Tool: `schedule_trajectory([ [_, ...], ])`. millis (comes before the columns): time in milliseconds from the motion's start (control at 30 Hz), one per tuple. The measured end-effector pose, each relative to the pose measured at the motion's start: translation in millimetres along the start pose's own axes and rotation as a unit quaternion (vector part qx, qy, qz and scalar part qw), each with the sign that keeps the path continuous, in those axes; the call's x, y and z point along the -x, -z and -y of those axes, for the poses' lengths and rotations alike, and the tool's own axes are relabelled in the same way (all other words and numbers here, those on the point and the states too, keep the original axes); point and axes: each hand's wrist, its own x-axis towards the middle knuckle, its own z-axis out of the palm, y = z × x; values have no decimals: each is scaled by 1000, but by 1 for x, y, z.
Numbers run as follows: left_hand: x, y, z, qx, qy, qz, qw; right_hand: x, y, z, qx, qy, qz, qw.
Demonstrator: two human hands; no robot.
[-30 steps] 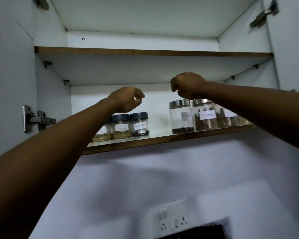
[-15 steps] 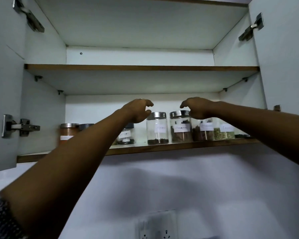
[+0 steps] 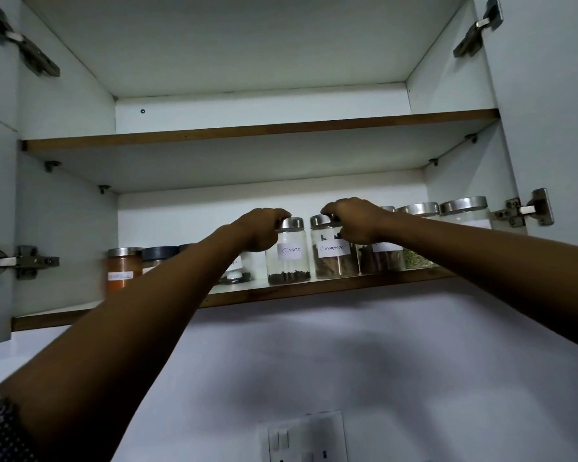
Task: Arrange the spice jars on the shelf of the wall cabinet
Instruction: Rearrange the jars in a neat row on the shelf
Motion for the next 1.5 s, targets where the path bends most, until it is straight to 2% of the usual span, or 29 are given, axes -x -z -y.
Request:
schedule_trajectory([
  [567,-21,-22,29,12,-5,-16,1000,-34,-25,5,-35,-16,-16,999],
  [900,-43,-46,61,13,0,-14,1000,-64,-58,8,-46,-18,-25,998],
  [1167,-70,-67,96,6,5,17,1000,-94,-91,6,-50,-15,-40,998],
  [1500,-92,-91,119,-25,16,9,1000,-125,-118,6,-65,-27,-33,997],
])
